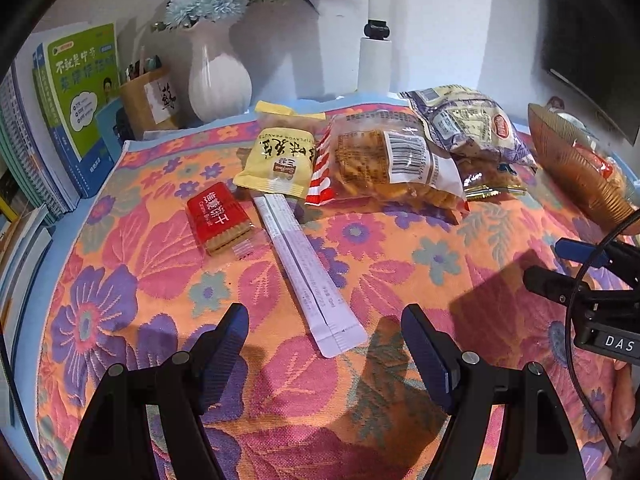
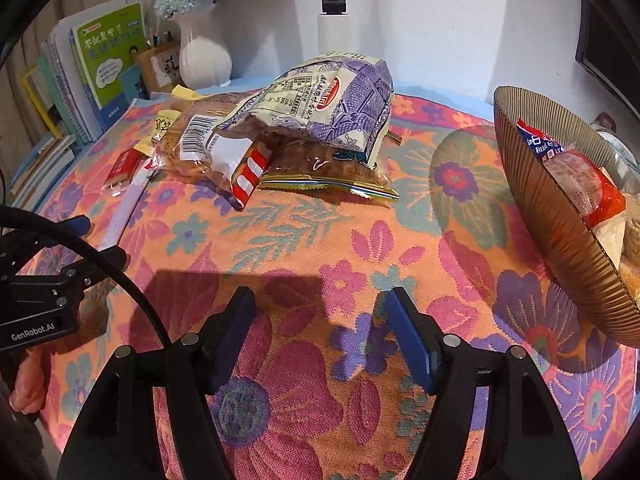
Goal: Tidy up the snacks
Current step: 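Move both open tools back over the remaining snacks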
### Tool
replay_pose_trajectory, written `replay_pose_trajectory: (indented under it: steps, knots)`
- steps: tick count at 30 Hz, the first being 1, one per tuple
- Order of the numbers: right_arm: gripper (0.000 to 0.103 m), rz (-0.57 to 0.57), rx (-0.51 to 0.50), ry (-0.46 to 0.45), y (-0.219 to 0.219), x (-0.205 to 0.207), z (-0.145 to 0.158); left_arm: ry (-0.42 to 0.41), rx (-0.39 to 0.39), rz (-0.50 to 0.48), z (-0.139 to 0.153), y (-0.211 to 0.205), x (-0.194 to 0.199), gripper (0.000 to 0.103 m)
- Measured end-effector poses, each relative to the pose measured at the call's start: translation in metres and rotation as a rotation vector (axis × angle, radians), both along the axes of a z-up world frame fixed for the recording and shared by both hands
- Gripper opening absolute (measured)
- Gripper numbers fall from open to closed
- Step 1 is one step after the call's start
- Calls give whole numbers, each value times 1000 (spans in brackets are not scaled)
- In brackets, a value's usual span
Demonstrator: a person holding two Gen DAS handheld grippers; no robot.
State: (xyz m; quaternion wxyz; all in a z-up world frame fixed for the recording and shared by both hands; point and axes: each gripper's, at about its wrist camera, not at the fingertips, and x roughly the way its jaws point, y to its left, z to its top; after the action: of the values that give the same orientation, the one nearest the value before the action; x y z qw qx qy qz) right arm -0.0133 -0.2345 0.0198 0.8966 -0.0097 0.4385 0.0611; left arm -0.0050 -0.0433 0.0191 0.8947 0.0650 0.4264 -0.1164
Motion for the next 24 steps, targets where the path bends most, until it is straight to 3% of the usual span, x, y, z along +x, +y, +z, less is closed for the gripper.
replay_pose_trajectory:
  steps: [24]
  knots:
    - [75, -41, -27, 28, -2, -2, -3, 0, 16, 7, 3, -6, -3, 76]
